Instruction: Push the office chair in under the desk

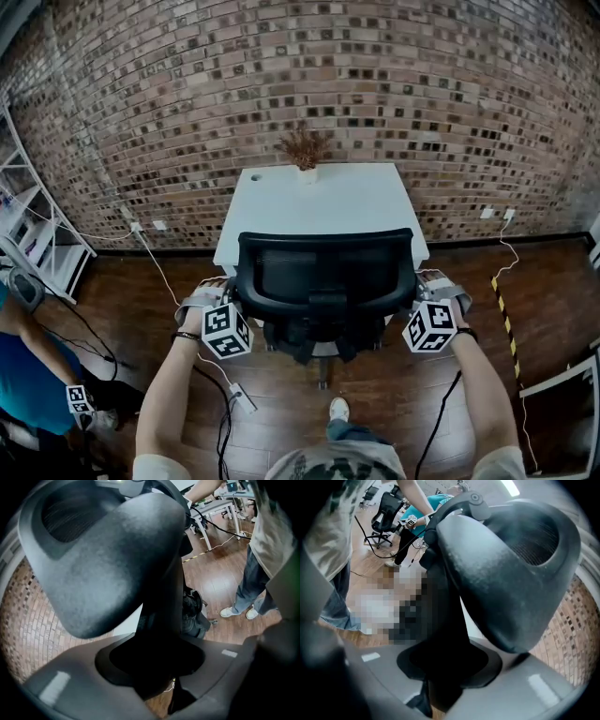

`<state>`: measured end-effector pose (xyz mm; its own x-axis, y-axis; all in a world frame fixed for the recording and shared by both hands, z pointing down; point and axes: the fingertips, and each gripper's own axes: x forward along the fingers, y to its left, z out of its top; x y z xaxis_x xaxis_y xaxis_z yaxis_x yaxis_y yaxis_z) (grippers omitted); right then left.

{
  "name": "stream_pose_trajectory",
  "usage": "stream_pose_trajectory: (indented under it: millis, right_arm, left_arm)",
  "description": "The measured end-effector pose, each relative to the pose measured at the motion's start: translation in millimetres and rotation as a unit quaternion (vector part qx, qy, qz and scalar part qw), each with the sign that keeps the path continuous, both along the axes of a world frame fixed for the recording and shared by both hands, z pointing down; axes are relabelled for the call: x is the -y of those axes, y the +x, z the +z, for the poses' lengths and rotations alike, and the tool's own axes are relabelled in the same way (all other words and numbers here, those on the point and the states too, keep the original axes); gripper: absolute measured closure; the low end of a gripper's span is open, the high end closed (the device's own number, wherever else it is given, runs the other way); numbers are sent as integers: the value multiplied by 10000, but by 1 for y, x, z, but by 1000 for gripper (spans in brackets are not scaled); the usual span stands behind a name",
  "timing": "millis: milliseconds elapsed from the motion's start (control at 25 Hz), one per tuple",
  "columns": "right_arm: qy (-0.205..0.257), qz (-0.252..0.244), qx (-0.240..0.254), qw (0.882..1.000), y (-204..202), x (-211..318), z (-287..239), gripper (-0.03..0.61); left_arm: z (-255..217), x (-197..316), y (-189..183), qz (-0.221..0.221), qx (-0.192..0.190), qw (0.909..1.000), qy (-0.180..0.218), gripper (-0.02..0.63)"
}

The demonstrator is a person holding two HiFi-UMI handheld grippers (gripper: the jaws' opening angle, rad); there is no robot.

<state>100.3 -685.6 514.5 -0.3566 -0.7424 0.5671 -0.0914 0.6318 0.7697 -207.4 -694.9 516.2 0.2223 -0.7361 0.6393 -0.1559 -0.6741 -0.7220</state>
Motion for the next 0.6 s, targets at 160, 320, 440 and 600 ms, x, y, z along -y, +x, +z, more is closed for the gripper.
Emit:
stream_pose_trajectory:
  millis: [160,320,440,600]
  right_arm:
    - [13,-1,6,10000,-1,23,1,436]
    - [45,1,1,10000,-1,46,0,436]
    - [43,0,-5,10000,-1,59,-1,436]
    - [32,-10,-19,10000,-1,75,-1,436]
  left_arm:
    - [1,23,-1,-3,9,10000,-11,420]
    - [1,46,-2,-1,22,10000,-5,422]
    - [0,59,-1,-16,32,10000,-22,420]
    - [0,73,-1,-39,22,10000,-20,420]
